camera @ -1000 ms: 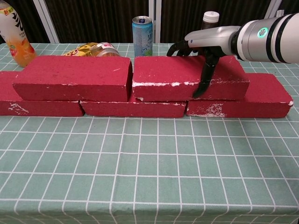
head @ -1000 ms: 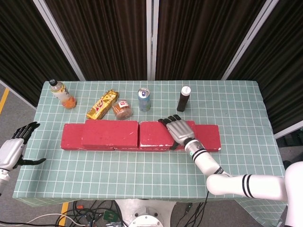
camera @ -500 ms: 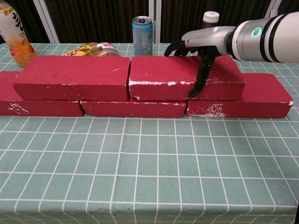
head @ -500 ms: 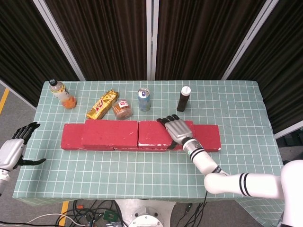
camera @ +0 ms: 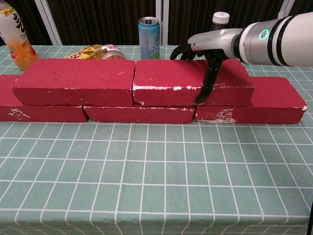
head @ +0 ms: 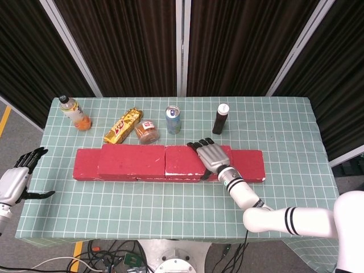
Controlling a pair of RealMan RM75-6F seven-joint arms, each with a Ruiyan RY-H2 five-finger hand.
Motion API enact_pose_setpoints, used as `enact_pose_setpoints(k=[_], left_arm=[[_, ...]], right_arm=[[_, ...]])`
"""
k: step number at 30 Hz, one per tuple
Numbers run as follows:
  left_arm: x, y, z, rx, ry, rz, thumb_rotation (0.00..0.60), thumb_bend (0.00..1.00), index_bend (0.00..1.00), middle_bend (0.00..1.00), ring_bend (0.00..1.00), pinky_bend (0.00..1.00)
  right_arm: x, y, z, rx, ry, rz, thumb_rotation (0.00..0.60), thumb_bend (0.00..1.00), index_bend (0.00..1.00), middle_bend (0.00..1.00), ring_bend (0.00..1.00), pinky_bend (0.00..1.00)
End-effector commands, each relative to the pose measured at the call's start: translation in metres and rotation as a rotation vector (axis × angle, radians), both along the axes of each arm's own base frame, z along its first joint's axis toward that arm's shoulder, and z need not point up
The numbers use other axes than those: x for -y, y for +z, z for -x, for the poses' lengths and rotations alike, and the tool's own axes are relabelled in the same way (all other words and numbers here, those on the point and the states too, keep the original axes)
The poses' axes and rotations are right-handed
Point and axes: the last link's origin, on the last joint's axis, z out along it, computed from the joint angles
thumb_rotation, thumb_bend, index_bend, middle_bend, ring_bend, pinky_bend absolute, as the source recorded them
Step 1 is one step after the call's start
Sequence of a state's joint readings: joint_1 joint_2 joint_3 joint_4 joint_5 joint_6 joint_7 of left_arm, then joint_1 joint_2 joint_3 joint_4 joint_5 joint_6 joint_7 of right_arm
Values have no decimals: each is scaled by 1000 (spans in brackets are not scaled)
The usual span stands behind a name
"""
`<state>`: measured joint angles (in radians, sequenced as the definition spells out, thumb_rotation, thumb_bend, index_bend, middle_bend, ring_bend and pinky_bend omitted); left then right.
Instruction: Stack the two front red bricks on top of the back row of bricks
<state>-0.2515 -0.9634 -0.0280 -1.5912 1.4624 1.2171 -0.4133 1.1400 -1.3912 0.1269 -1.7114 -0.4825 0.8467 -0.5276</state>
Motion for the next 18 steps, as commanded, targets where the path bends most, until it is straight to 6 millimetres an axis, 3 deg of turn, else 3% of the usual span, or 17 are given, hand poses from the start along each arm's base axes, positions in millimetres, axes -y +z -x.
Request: enact_pose_setpoints(k=[1,8,11,18], left_arm=[[0,0,1,0,2,2,600,0,0,0,0,0],[0,0,1,1,2,4,600,0,0,0,0,0],[0,0,1,1,3,3,600,0,0,0,0,0],[0,0,3,6,5,-5,600,0,0,0,0,0]], right_arm=[[0,-1,1,-8,-1,-4,600,0,77,296,76,1],[-1,-2,1,-8,-12,-19,600,0,0,228,50,0],[0,-1,0,-6,-14,-21,600,0,0,143,3,0],[0,0,-3,10,-13,-16,600,0,0,1,0,0]])
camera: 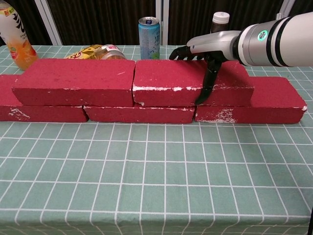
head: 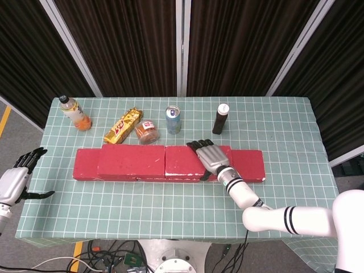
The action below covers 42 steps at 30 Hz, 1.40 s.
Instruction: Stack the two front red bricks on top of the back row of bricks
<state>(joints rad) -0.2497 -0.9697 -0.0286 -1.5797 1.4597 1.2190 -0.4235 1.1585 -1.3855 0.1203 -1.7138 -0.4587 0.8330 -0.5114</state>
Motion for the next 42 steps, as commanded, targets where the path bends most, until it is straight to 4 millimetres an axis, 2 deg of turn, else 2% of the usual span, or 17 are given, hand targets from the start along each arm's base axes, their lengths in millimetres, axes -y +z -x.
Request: enact_pose_setpoints(k=[1,11,17,23,26,29,33,42], left_arm=[[0,0,0,0,0,0,600,0,0,0,0,0],[1,1,0,3,-2,2,600,0,0,0,0,0],[2,2,-2,3,-5,2,600,0,0,0,0,0],[2,1,-4,-3,-17,-6,600,0,0,0,0,0],[2,2,-4,-14,-21,-19,600,0,0,0,0,0],[5,3,-5,-17,-28,-40,600,0,0,0,0,0],[15,6,-4,-35,-38,-75,600,0,0,0,0,0],[35,3,-4,-123,-55,-140,600,0,0,0,0,0]], right_arm=[[0,1,-1,4,1,2,600,0,0,0,0,0],[-3,13,-2,20,-2,16,600,0,0,0,0,0],[-11,38,1,50,-3,22,600,0,0,0,0,0],[-25,80,18,66,23,107,600,0,0,0,0,0],[-35,106,36,64,49,197,600,0,0,0,0,0],[-51,129,62,55,74,302,600,0,0,0,0,0],[-78,154,106,24,53,411,600,0,0,0,0,0],[-144,169,192,-51,-43,499,600,0,0,0,0,0]])
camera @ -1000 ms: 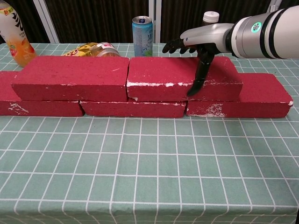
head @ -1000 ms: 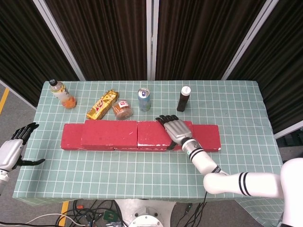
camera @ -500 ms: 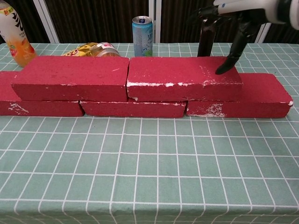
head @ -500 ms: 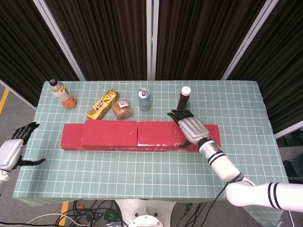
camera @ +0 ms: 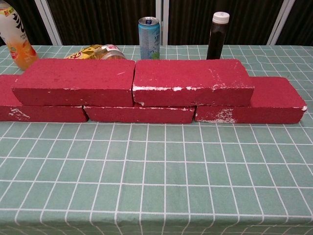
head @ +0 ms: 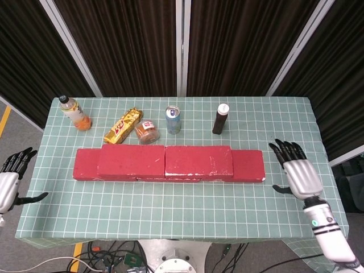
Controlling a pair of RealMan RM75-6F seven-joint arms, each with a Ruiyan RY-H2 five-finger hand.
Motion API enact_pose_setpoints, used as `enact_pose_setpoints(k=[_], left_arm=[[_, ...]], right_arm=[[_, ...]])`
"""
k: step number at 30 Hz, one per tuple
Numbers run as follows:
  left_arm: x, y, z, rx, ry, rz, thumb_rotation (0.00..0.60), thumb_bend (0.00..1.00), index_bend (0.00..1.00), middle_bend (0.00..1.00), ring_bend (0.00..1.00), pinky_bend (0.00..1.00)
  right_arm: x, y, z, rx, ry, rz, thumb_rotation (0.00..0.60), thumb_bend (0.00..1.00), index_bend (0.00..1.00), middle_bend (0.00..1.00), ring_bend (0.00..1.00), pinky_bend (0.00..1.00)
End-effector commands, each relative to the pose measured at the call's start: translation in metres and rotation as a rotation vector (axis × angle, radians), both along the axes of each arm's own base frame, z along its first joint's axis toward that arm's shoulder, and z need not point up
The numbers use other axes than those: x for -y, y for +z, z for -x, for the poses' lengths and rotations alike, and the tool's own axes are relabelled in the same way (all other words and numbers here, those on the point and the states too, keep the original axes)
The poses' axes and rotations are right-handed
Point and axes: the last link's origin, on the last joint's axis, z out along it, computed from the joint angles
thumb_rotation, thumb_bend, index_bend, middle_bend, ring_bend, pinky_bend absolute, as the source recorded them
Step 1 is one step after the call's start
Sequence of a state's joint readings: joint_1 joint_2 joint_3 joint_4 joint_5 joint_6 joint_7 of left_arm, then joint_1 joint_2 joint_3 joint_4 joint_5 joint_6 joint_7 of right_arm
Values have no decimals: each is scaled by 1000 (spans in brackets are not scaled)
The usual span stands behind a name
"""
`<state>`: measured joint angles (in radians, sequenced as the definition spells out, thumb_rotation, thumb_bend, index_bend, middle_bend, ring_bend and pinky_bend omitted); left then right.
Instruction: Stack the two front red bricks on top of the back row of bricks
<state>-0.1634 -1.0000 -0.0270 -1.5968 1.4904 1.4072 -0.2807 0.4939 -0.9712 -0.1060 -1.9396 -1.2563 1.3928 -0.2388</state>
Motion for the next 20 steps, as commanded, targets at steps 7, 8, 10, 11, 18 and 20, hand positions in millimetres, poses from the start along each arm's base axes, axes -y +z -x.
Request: enact_pose_setpoints(k=[7,8,10,11,18,20], left_arm=[[32,-5,8,-82,38,-42,600,0,4,0,0,0],[35,-5,10,-94,46,-50,600,0,4,0,0,0],[40,-4,15,-116,64,-64,600,0,5,0,0,0],[42,-4,17,-124,71,-69,600,0,6,0,0,0],[48,-9,22,-148,64,-70,600,0,14,0,0,0],[47,-9,21,-144,55,-80,600,0,14,0,0,0]], right_arm=[[-57,15,71,-22,-88,142,600,0,0,0,0,0],[-58,16,75,-20,-97,151,600,0,0,0,0,0],[-62,16,82,-15,-116,156,600,0,0,0,0,0],[-63,15,84,-15,-121,155,600,0,0,0,0,0],[-71,10,89,-12,-112,152,600,0,0,0,0,0],[-71,10,88,-10,-106,154,600,0,0,0,0,0]])
